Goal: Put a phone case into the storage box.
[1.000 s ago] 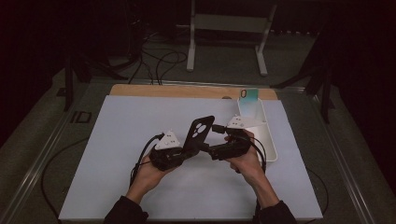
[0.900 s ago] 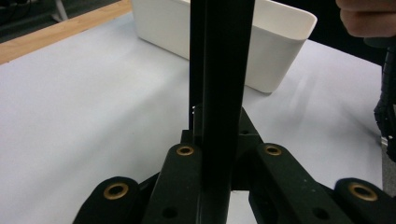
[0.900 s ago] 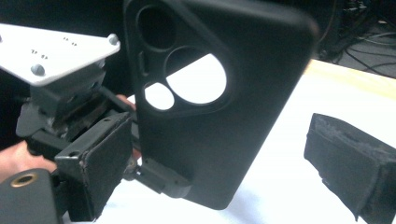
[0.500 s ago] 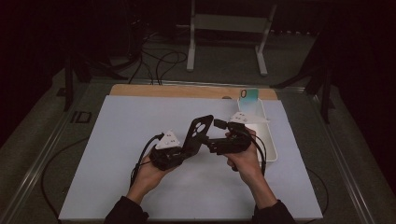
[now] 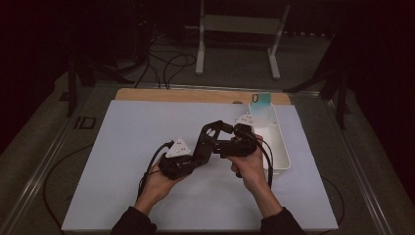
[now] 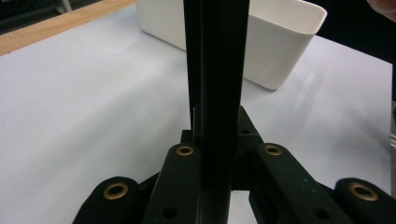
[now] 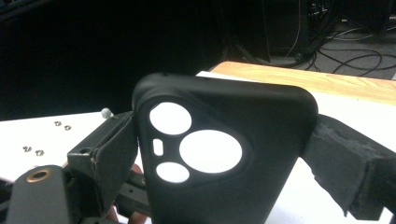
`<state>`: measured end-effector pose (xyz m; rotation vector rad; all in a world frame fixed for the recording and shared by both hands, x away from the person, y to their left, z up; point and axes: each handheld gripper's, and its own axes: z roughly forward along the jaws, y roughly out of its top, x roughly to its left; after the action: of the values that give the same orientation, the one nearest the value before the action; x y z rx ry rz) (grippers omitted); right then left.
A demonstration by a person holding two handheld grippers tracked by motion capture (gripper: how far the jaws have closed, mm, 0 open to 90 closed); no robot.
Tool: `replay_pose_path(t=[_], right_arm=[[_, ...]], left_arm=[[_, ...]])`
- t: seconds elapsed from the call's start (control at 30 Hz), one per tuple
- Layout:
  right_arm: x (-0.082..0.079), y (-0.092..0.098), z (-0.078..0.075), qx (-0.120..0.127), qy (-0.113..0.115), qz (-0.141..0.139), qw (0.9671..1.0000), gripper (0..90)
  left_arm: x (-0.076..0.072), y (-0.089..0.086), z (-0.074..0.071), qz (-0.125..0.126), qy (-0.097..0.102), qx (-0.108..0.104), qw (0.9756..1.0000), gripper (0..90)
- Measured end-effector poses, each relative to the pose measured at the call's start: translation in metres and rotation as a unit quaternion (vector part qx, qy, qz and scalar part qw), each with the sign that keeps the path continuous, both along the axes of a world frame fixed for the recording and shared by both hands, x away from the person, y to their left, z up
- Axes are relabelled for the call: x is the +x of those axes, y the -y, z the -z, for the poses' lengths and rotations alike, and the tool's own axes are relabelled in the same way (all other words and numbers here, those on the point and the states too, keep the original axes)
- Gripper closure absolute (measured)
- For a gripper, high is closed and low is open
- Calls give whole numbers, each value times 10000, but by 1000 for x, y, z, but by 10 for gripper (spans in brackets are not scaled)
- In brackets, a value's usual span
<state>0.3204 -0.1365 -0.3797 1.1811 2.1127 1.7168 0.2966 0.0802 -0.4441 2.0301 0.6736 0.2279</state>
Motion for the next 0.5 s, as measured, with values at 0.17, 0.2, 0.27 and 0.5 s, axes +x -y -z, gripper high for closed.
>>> replay_pose_path(t=[0.17, 0.2, 0.27, 0.5], right_arm=[[2, -3, 2, 61, -19, 2, 10000, 106], [2, -3, 2, 59, -15, 2, 10000, 106], [2, -3, 2, 64, -10, 14, 10000, 106], [3, -4, 3, 73, -18, 21, 10000, 105]], left_arm=[[-2, 3, 0, 4, 42, -17, 10000, 851], [-2, 3, 0, 4, 42, -17, 10000, 851], [-2, 3, 0, -16, 35, -42, 10000, 851], [-2, 3, 0, -63, 23, -76, 9999, 851]])
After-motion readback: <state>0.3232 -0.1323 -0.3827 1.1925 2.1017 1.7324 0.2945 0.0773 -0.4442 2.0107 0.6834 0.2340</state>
